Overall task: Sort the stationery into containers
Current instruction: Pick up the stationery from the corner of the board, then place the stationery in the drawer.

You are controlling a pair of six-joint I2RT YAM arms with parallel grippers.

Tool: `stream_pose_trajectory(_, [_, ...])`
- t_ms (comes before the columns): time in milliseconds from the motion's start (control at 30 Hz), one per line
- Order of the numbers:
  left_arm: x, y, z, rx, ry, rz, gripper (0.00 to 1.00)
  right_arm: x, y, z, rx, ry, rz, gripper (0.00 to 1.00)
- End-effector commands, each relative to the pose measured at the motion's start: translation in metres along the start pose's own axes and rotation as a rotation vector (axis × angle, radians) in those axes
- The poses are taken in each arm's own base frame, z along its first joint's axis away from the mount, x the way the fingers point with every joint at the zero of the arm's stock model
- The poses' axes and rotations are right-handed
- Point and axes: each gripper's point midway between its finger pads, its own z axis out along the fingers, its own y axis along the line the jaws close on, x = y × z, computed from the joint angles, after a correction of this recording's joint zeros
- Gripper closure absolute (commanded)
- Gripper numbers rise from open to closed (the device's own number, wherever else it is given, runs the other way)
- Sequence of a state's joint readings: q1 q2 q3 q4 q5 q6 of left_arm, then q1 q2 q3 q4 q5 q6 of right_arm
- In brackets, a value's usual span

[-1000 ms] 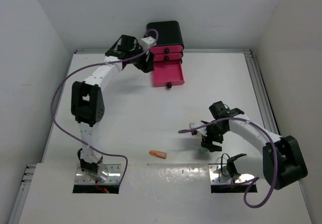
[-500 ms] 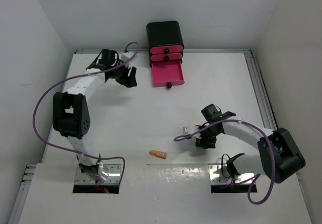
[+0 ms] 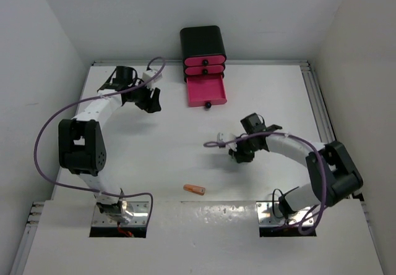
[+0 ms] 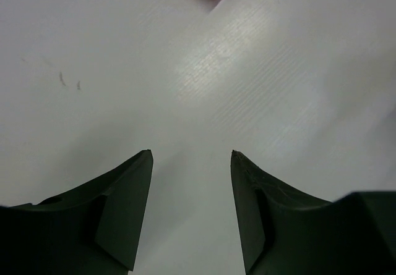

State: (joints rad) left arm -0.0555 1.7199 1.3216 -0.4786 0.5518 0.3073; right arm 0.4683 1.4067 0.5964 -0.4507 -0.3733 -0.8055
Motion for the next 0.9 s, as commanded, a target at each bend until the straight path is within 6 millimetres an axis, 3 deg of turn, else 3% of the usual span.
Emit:
stream_pose_trajectory(0, [-0.003, -0.011, -0.015, 0.060, -0.042, 0.119, 0.41, -0.074, -0.086, -0.025, 0.204, -0.199, 0.083, 1.00])
stream_pose_trajectory(33, [0.006, -0.016, -0.016, 0.088, -0.031, 0.149, 0.41, -0.086, -0.100, -0.030, 0.223, -0.234, 0.149, 1.00])
stream_pose_trajectory(67, [0.009, -0.018, -0.018, 0.101, -0.032, 0.161, 0.41, -0.113, -0.136, -0.053, 0.297, -0.297, 0.165, 1.00])
stream_pose_trajectory(100, [0.011, -0.023, -0.019, 0.124, -0.035, 0.172, 0.41, -0.119, -0.153, -0.049, 0.302, -0.306, 0.213, 1.00])
stream_pose_trajectory(133, [0.016, -0.026, -0.021, 0.133, -0.034, 0.202, 0.41, -0.128, -0.175, -0.058, 0.339, -0.344, 0.307, 1.00])
stream_pose_trajectory(167, [0.019, -0.028, -0.021, 0.137, -0.032, 0.209, 0.41, -0.158, -0.209, -0.085, 0.406, -0.415, 0.319, 1.00])
stream_pose_trajectory(200, [0.022, -0.030, -0.025, 0.134, -0.033, 0.239, 0.41, -0.157, -0.227, -0.077, 0.409, -0.421, 0.423, 1.00])
stream_pose_trajectory(233, [0.023, -0.031, -0.026, 0.134, -0.038, 0.250, 0.41, -0.180, -0.253, -0.098, 0.460, -0.479, 0.422, 1.00])
stream_pose_trajectory(267, [0.024, -0.032, -0.028, 0.132, -0.040, 0.266, 0.41, -0.187, -0.268, -0.104, 0.492, -0.497, 0.444, 1.00])
stream_pose_trajectory(300, [0.022, -0.034, -0.032, 0.129, -0.055, 0.288, 0.41, -0.184, -0.283, -0.088, 0.494, -0.492, 0.498, 1.00])
stream_pose_trajectory(333, [0.027, -0.035, -0.032, 0.132, -0.052, 0.300, 0.41, -0.197, -0.306, -0.104, 0.567, -0.522, 0.508, 1.00])
stream_pose_trajectory(367, [0.028, -0.037, -0.033, 0.135, -0.058, 0.304, 0.40, -0.198, -0.319, -0.102, 0.594, -0.527, 0.539, 1.00])
stream_pose_trajectory(400, [0.029, -0.037, -0.035, 0.136, -0.061, 0.308, 0.40, -0.191, -0.330, -0.078, 0.580, -0.506, 0.612, 1.00])
stream_pose_trajectory(433, [0.029, -0.038, -0.035, 0.142, -0.063, 0.308, 0.40, -0.203, -0.348, -0.092, 0.624, -0.543, 0.634, 1.00])
stream_pose_trajectory(467, [0.029, -0.040, -0.036, 0.159, -0.066, 0.306, 0.40, -0.204, -0.356, -0.089, 0.637, -0.544, 0.657, 1.00])
stream_pose_trajectory(500, [0.031, -0.042, -0.036, 0.177, -0.058, 0.309, 0.40, -0.197, -0.363, -0.068, 0.624, -0.527, 0.693, 1.00])
stream_pose_trajectory(567, [0.034, -0.048, -0.037, 0.214, -0.051, 0.308, 0.40, -0.201, -0.375, -0.069, 0.660, -0.542, 0.687, 1.00])
stream_pose_trajectory(600, [0.032, -0.049, -0.039, 0.224, -0.056, 0.335, 0.40, -0.197, -0.376, -0.056, 0.648, -0.529, 0.695, 1.00])
stream_pose_trajectory(800, [0.034, -0.065, -0.038, 0.287, -0.034, 0.405, 0.40, -0.177, -0.366, -0.029, 0.641, -0.486, 0.705, 1.00])
stream_pose_trajectory(867, [0.037, -0.074, -0.036, 0.324, -0.020, 0.445, 0.39, -0.173, -0.367, -0.028, 0.659, -0.487, 0.702, 0.80])
